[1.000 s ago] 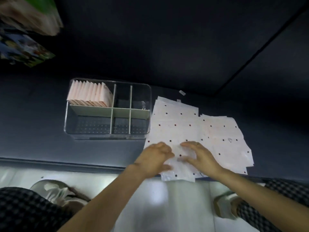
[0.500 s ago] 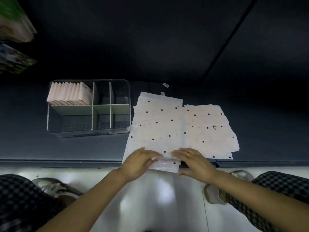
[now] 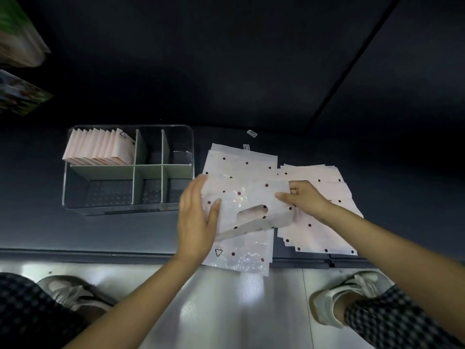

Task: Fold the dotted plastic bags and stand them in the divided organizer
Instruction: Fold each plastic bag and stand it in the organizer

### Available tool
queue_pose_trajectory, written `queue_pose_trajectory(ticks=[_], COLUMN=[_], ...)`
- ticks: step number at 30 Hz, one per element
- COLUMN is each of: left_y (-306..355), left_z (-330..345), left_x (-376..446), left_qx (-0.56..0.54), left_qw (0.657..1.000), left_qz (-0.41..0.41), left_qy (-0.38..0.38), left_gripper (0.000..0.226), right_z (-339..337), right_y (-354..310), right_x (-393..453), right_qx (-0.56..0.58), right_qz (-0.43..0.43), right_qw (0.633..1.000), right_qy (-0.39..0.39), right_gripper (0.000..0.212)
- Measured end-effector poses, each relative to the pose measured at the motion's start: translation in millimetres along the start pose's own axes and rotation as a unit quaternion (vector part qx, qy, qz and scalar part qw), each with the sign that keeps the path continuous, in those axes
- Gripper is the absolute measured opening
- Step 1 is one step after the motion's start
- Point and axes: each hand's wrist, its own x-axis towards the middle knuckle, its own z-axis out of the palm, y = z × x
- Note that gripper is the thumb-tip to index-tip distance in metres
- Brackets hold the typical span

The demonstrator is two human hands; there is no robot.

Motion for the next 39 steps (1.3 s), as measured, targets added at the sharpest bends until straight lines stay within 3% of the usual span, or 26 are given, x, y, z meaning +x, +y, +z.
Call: queue_pose_trajectory(ticks=[2,5,9,13,15,17,19,20,22,24,26,28,35,37,39], left_y=[-3,-16,-36,-57,-66,-69,-70,-70,-70,-69,-68,-69,-77,-77,-75], left_z=[6,18,27,30,31,30,30,31,30,30,29,26,8,5,5], left_x=[-4,-17,-33,-40,-44,-45,-44,-43,-43,-42,-42,-40,-30,-29,-28], left_qx=[0.067,0.140,0.250,0.348,0.371,0.387,0.386,0.388,0.394,0.387,0.375,0.378,0.373,0.363,0.356], left_qw=[0.992,0.960,0.909,0.854,0.836,0.822,0.817,0.817,0.816,0.821,0.828,0.823,0.810,0.815,0.818], left_qz=[0.097,0.183,0.224,0.203,0.199,0.204,0.204,0.206,0.204,0.197,0.195,0.203,0.221,0.213,0.205], left_qy=[-0.040,-0.156,-0.247,-0.329,-0.352,-0.366,-0.376,-0.375,-0.372,-0.371,-0.369,-0.372,-0.394,-0.398,-0.403], left_gripper=[0.047,0.047,0.057,0.068,0.070,0.072,0.074,0.073,0.072,0.071,0.071,0.070,0.064,0.062,0.061], right_z=[12,22,26,29,31,35,45,54,79,104,113,104,50,45,44], right_y=[4,10,14,13,10,7,9,9,15,35,56,77,103,92,83], right_x=[23,48,67,74,72,61,43,30,1,-21,-39,-47,-63,-63,-56], right_qx=[-0.037,-0.059,-0.101,-0.149,-0.176,-0.203,-0.270,-0.297,-0.338,-0.402,-0.474,-0.520,-0.557,-0.550,-0.507], right_qz=[0.032,0.063,0.081,0.079,0.082,0.056,-0.046,-0.123,-0.250,-0.335,-0.308,-0.242,-0.144,-0.195,-0.279], right_qw=[0.998,0.994,0.985,0.979,0.973,0.961,0.930,0.916,0.896,0.852,0.822,0.815,0.818,0.811,0.808], right_qy=[0.034,0.073,0.111,0.114,0.122,0.179,0.246,0.240,0.139,0.025,-0.063,-0.086,-0.028,0.040,0.110], right_gripper=[0.043,0.034,0.040,0.053,0.043,0.012,0.031,0.035,0.041,0.050,0.067,0.082,0.086,0.077,0.040])
